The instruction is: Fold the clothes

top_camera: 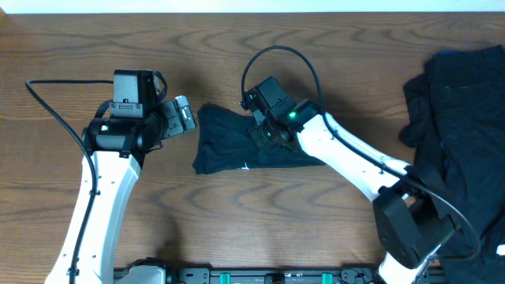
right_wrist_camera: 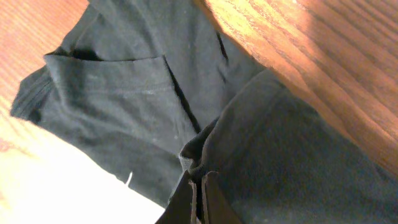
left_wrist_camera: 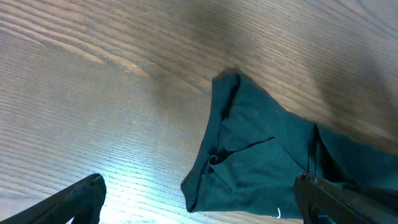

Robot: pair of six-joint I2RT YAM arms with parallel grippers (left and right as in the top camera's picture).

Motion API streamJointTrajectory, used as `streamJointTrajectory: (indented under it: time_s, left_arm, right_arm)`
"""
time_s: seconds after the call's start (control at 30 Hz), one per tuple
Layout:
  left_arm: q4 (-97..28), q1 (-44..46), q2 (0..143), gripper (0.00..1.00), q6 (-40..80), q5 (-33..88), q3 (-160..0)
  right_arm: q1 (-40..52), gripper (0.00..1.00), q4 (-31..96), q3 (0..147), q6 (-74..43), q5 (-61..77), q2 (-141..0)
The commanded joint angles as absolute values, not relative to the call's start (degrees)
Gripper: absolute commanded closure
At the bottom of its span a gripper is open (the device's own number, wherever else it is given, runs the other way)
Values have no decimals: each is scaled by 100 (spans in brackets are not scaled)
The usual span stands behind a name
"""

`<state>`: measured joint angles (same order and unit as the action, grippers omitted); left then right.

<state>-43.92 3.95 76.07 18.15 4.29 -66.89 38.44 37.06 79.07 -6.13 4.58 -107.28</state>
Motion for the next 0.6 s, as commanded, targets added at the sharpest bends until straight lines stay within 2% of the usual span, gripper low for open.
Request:
streamJointTrajectory:
  time_s: [0.0, 0.5, 0.53, 0.57]
  left_arm:
    - [-4412, 381, 7599, 2, 1789, 386, -6720]
    - [-4410, 381, 7599, 2, 1789, 386, -6720]
    - [-4410, 381, 7599, 2, 1789, 386, -6720]
    - [-4412, 381, 7599, 2, 1789, 386, -6720]
  right_arm:
    - [3872, 99, 3870, 7975, -683, 565, -10700]
    - [4209, 98, 3970, 7970, -683, 757, -11253]
    - [4226, 96, 3970, 7970, -681, 755, -11255]
    - [4233, 85, 3970, 7970, -679, 755, -11255]
